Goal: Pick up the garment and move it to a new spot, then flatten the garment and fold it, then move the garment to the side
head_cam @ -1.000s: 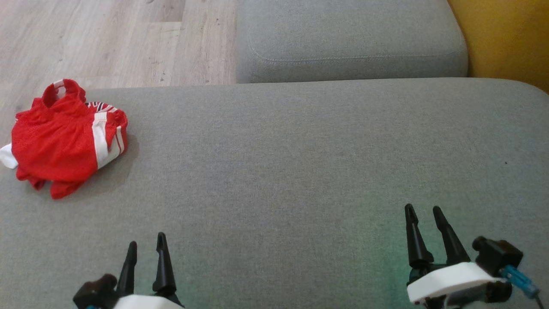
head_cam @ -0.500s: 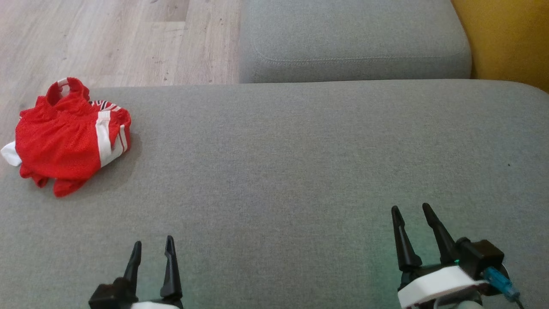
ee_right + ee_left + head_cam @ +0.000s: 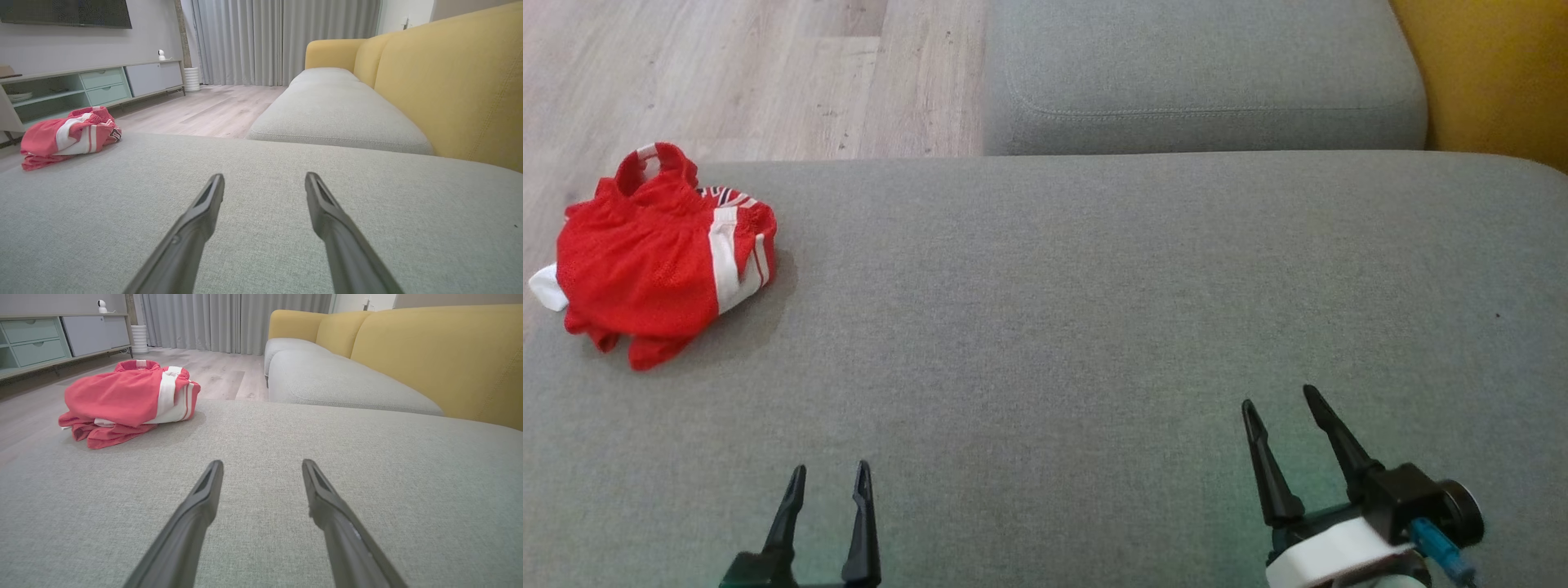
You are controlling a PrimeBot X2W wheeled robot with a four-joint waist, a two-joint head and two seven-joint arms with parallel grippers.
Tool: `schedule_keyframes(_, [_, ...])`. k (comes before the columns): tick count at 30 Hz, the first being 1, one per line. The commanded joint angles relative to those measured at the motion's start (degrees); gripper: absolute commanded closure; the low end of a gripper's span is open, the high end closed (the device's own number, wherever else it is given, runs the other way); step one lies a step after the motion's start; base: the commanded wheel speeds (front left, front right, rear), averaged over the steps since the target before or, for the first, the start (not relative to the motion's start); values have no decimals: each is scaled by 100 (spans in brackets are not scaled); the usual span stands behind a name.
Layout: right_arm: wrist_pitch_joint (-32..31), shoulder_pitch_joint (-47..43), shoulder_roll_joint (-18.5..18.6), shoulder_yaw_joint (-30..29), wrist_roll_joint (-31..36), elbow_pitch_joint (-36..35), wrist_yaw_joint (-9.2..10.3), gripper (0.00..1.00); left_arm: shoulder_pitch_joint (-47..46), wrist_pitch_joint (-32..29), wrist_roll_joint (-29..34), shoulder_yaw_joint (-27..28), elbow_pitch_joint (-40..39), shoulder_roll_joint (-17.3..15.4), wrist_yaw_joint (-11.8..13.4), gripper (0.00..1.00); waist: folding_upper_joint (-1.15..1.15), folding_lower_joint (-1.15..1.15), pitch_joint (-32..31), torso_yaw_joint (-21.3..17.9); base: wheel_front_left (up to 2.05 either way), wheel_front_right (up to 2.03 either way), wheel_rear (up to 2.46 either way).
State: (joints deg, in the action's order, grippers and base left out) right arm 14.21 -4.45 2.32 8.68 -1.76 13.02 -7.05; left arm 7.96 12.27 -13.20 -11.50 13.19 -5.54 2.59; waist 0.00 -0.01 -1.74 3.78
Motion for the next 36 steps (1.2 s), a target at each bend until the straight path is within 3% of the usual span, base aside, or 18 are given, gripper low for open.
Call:
schedule_keyframes(1, [79,62,55,142,58,-203,-44,0,-127,82,54,123,-189,-63,48,0,0,1,4,-1,0,0,0])
schedule_keyframes(23, [79,56,55,33,-10,-190,-44,0,-191,76,-44,36,-146,-94,97,0,0,1,29,132,0,0,0])
schedule_keyframes(28, [79,-18,55,-116,-4,-234,-44,0,-275,51,-8,-29,-172,-116,102,0,0,1,37,651,0,0,0])
schedule_keyframes(36, [79,-3,55,-93,-13,-308,-44,0,-290,-10,5,-22,-327,-235,144,0,0,1,66,1921,0,0,0])
